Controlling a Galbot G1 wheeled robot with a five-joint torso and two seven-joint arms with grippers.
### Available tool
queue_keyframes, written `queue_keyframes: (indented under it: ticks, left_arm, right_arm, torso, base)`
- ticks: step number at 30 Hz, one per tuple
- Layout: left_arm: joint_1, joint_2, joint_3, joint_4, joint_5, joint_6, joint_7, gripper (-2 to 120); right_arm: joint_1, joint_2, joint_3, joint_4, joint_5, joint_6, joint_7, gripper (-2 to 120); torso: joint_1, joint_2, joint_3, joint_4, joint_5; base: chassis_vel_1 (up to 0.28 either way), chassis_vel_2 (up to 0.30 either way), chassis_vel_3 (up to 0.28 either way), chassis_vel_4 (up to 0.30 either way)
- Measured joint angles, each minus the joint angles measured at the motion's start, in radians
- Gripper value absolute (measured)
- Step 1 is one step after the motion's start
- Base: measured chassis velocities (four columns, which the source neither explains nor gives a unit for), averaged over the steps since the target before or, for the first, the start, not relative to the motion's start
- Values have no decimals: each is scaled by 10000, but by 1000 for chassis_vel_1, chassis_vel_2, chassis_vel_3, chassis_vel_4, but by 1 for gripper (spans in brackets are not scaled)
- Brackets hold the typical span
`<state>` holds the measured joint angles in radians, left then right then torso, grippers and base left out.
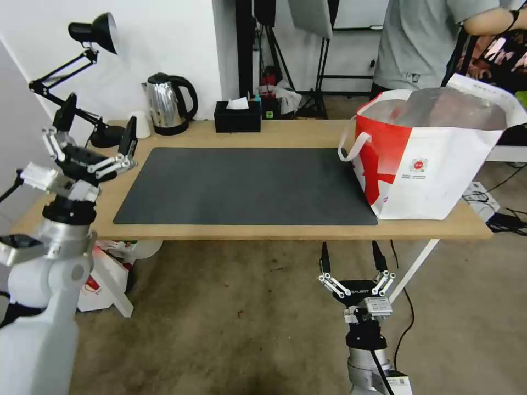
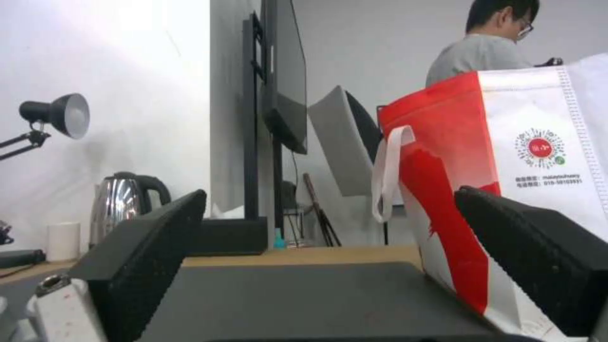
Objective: Pick up the trash from the table and place it into the takeout bag.
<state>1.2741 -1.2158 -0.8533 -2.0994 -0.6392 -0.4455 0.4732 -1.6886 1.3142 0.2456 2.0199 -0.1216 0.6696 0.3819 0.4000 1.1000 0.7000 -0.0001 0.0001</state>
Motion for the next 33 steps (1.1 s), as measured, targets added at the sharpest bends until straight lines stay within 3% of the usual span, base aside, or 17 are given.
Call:
queue_keyframes:
  ticks: [7,14,24,33]
  left_arm:
    - [1398,-844,-727,-535,134,-374,-68,100]
    - [2072,-1568,-775,-627,379,-644,55,100]
    - [2683,-2172,-381,-620,560,-927,275,100]
    - [2895,-2669,299,81,707,-1299,714,100]
  right_arm:
    - [0,0,0,0,0,0,-1,100]
    - [0,1,0,0,0,0,0,100]
    - [0,1,0,0,-1,0,0,100]
    - [0,0,0,0,0,0,0,100]
  torso:
    - [-1,0,-1,1,0]
    - [0,0,-1,1,0]
    - [-1,0,0,-1,2]
    - [-1,0,0,0,1]
  base:
    - [0,0,0,0]
    - [0,0,0,0]
    - [0,0,0,0]
    - [0,0,0,0]
